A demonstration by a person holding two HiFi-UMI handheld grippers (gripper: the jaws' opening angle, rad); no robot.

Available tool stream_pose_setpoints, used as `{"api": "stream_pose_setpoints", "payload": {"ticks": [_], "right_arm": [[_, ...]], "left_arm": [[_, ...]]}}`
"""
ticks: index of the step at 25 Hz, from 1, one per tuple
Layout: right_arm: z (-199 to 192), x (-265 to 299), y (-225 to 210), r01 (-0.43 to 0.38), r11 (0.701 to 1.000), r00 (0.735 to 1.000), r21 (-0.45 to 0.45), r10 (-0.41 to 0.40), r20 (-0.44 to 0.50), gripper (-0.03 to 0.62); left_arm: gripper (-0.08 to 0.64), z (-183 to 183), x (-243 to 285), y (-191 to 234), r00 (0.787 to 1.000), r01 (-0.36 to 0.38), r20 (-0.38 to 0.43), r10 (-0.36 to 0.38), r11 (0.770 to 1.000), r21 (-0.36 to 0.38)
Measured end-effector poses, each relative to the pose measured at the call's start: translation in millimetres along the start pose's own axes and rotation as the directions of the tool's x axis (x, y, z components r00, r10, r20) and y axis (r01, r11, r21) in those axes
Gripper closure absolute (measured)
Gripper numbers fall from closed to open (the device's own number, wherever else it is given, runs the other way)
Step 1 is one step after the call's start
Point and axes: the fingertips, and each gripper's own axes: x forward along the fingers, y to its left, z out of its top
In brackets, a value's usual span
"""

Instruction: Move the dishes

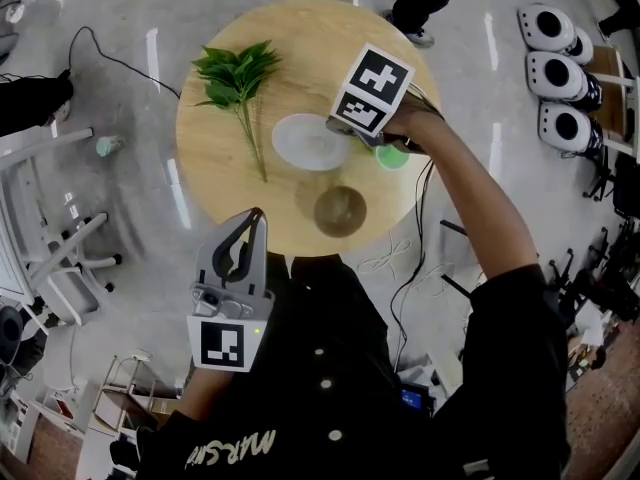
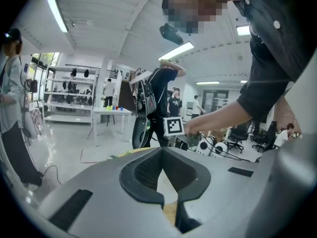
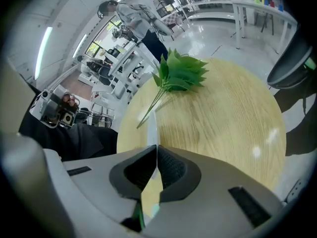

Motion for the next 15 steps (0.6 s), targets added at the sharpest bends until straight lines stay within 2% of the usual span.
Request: {"api": "stream_pose_setpoints", "payload": {"ticks": [8,15], "right_arm": [[4,-6,17,0.046,0.998,0.999,-0.049,-0.046,0.014,0.583],[5,-10,30,0.052,0.996,0.999,-0.077,-0.051,0.017,0.583]], "left_arm": [[0.543,4,-9,6,1.0,-0.014,0.015,0.014,1.0,0.004],[0.543,6,-12,5,1.0,-0.008,0.021,0.008,1.0,0.008]]}}
